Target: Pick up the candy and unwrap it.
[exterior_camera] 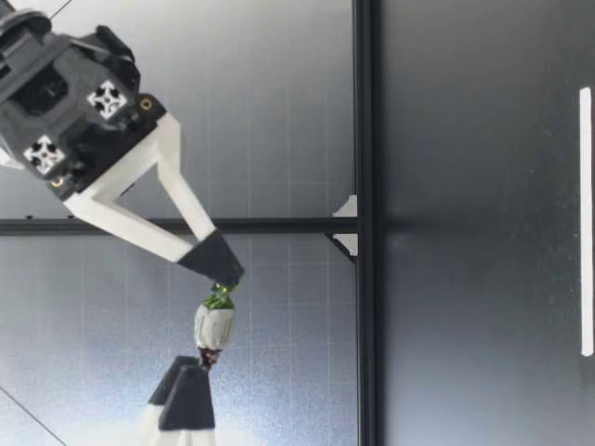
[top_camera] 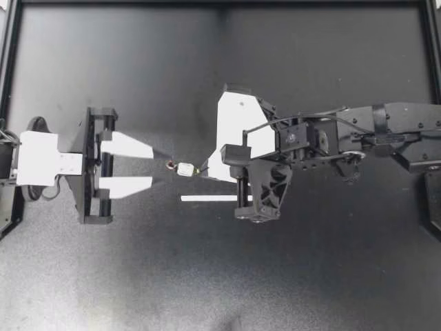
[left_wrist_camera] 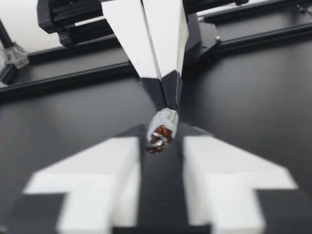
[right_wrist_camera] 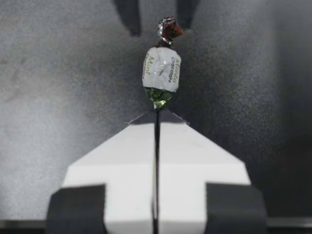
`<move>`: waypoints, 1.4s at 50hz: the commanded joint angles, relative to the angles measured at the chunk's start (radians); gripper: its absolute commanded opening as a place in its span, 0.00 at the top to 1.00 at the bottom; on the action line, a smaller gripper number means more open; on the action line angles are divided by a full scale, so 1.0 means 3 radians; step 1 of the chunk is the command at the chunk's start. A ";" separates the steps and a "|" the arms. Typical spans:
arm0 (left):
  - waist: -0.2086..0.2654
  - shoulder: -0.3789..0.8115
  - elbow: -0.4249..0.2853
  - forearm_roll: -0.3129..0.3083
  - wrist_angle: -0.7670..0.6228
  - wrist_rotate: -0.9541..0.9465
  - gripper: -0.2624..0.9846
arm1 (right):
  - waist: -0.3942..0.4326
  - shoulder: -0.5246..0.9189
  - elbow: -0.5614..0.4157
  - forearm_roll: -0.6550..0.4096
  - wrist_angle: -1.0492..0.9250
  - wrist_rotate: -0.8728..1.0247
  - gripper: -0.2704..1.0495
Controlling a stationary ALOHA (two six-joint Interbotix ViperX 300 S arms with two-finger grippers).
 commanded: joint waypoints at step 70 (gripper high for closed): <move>0.0005 0.0051 -0.0097 -0.0041 -0.0036 -0.0051 0.40 | 0.0036 -0.0373 0.0307 0.0056 -0.0430 0.0020 0.95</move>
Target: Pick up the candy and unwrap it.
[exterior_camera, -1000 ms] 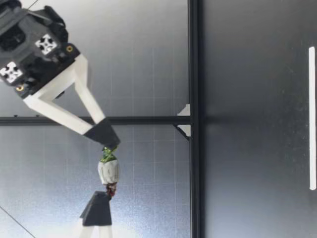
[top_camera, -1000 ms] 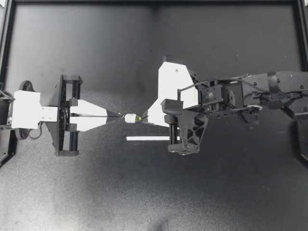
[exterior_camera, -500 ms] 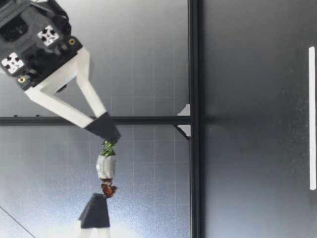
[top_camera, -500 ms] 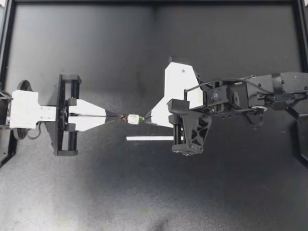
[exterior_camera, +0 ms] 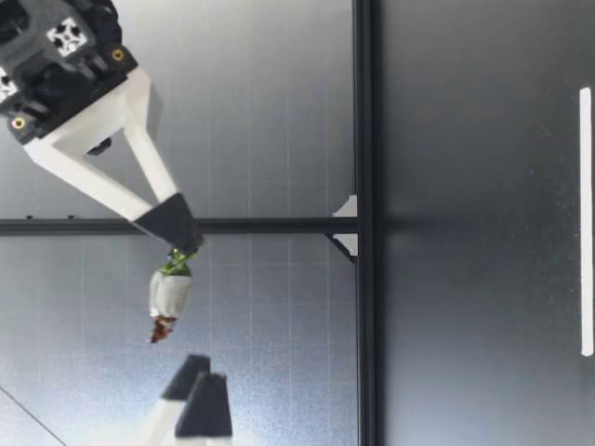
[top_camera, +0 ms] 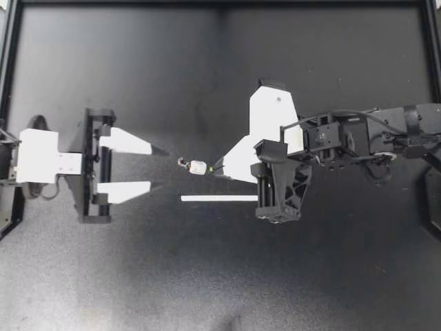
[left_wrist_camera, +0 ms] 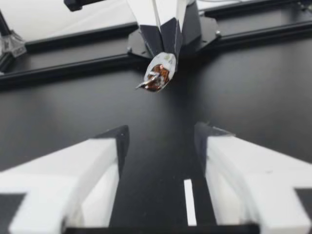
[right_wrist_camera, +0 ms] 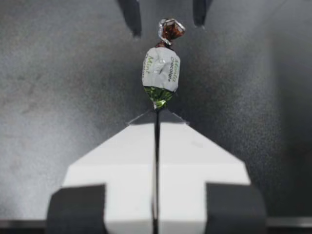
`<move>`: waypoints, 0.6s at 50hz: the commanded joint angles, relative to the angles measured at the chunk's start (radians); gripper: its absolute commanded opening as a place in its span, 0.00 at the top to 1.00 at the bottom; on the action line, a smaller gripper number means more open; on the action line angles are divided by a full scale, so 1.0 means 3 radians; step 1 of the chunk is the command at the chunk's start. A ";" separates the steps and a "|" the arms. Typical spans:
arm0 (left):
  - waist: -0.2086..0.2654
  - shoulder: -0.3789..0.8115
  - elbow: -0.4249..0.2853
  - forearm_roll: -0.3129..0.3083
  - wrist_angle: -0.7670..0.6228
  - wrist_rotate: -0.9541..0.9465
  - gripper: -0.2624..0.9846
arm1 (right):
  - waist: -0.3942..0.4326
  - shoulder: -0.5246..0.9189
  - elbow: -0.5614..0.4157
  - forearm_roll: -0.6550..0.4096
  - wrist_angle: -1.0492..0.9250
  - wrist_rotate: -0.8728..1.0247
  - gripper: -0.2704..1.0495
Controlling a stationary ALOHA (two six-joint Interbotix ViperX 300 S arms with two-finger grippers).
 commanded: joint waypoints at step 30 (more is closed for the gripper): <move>-0.0026 0.0051 -0.0205 0.0036 -0.0041 0.0020 0.48 | 0.0061 0.0051 -0.0051 0.0031 -0.0087 -0.0005 0.95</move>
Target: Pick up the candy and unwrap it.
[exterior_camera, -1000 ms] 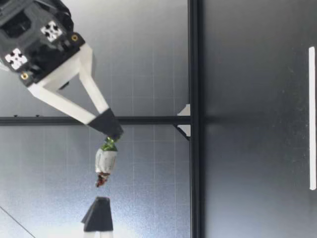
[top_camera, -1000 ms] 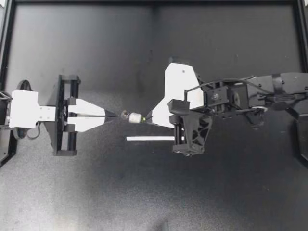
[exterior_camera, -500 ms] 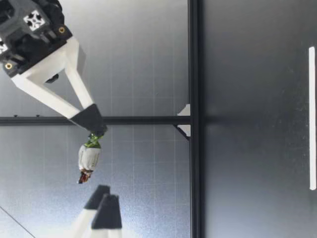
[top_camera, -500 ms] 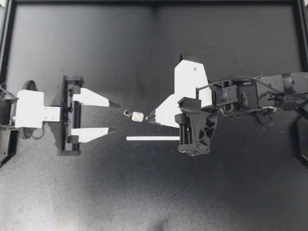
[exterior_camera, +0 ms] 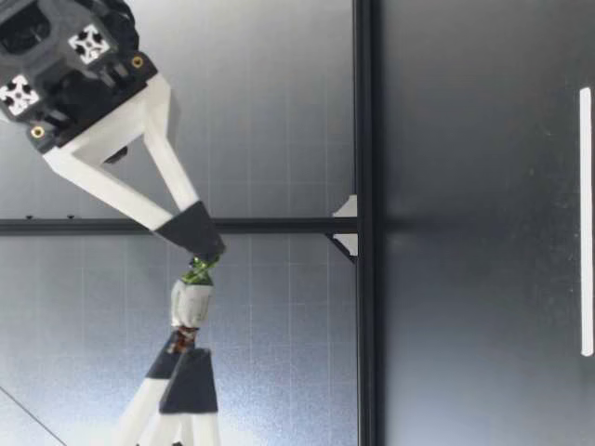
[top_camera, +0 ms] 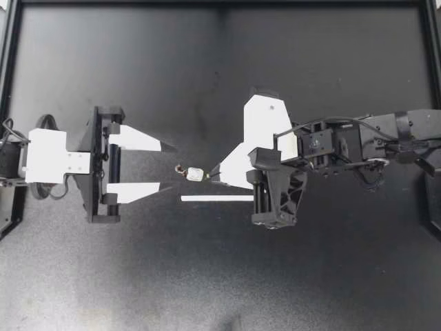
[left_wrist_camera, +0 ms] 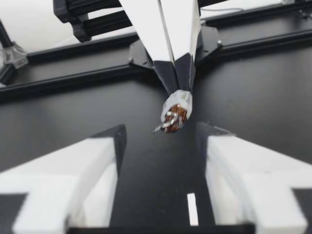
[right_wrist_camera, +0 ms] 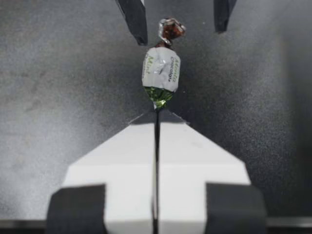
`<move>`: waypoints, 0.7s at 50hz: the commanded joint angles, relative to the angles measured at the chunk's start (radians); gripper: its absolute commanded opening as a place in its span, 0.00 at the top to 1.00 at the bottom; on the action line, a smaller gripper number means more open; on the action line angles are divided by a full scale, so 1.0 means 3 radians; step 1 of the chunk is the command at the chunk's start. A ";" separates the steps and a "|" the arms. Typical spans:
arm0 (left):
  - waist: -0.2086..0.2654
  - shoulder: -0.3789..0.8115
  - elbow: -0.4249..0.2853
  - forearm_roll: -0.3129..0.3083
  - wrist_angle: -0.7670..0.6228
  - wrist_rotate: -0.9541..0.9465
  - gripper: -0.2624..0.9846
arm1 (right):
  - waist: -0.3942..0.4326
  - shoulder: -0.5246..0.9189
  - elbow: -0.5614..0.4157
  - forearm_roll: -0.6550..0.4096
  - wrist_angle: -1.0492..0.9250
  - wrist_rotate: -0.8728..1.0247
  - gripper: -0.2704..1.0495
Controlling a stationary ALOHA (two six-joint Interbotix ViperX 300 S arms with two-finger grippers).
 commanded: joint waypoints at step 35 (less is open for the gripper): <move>-0.0046 -0.0066 0.0020 0.0010 -0.0194 -0.0041 0.89 | 0.0015 -0.0082 0.0020 0.0005 -0.0051 0.0015 0.95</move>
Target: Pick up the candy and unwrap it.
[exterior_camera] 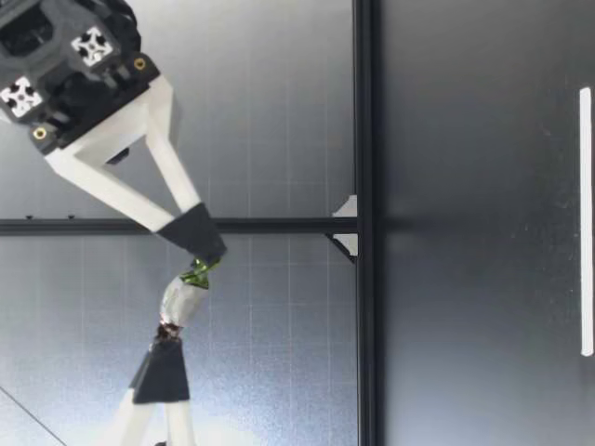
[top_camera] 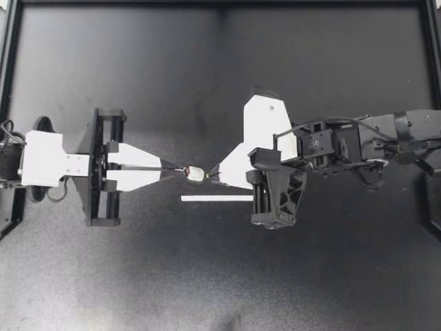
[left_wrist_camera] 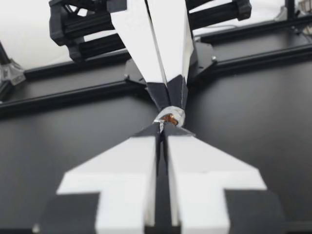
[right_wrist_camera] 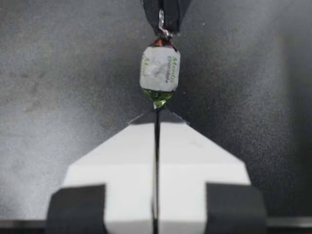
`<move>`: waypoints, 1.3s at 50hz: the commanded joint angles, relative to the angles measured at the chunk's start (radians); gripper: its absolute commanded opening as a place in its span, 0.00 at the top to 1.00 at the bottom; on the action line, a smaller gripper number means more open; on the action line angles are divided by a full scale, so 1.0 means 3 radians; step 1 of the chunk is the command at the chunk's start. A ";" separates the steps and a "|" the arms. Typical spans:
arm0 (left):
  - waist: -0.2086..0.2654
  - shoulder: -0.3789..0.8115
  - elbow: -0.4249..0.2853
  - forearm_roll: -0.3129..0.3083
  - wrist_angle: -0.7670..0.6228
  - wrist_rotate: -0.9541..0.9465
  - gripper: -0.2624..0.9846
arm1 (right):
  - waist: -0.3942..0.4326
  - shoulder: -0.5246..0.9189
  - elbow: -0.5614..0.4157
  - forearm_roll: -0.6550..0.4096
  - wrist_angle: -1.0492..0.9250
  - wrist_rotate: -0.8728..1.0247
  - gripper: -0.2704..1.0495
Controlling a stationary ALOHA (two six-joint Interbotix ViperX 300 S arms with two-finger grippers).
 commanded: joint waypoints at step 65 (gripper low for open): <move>-0.0005 -0.0020 0.0041 -0.0179 -0.0317 -0.0174 0.89 | -0.0005 -0.0230 0.0307 -0.0092 -0.0568 0.0215 0.95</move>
